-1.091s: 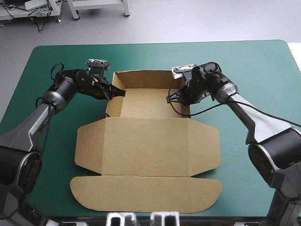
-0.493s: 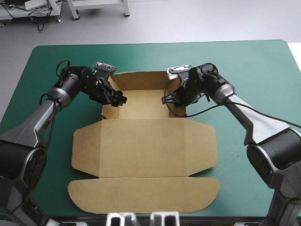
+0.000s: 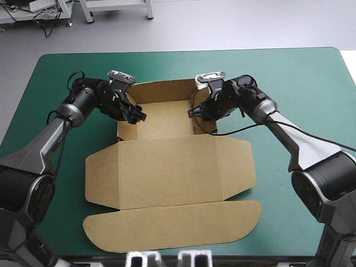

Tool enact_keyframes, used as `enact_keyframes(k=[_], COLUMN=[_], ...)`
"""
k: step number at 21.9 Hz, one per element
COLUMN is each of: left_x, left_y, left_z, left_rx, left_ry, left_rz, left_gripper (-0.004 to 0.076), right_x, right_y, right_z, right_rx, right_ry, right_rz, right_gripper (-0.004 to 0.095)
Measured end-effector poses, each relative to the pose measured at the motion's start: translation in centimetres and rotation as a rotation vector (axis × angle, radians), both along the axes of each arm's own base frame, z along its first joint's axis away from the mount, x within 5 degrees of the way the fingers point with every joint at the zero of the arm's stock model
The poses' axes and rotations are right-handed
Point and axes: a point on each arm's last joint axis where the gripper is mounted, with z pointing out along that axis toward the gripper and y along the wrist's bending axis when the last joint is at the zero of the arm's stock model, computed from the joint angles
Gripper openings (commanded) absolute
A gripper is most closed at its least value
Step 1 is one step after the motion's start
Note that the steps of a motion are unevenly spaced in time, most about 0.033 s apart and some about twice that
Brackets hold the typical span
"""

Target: Fold the box

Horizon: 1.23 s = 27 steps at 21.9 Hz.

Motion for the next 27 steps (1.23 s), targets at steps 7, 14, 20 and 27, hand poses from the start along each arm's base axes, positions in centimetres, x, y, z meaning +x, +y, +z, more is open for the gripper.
enact_keyframes(k=[7,14,20,27], left_x=[0.6,1.3,1.5,1.3], left_y=[-0.1,0.4,0.8,0.7], left_z=[0.4,0.7,1.4,7.4], left_rx=[-0.047,-0.133,-0.145,-0.124], left_ry=[-0.064,-0.099,-0.100,-0.110], left_rz=[0.062,0.226,0.251,0.194], left_gripper=[0.0542,0.0541,0.0541,0.0471], right_x=[0.2,0.6,1.1,-0.8], right_y=[0.1,0.1,-0.1,-1.2], right_z=[-0.1,-0.2,0.3,5.8], right_rx=[-0.001,-0.067,-0.096,-0.034], right_ry=[-0.026,-0.087,-0.183,-0.318], right_rz=[0.020,0.115,0.130,0.116], right_gripper=[0.0551,0.0550,0.0532,0.0530])
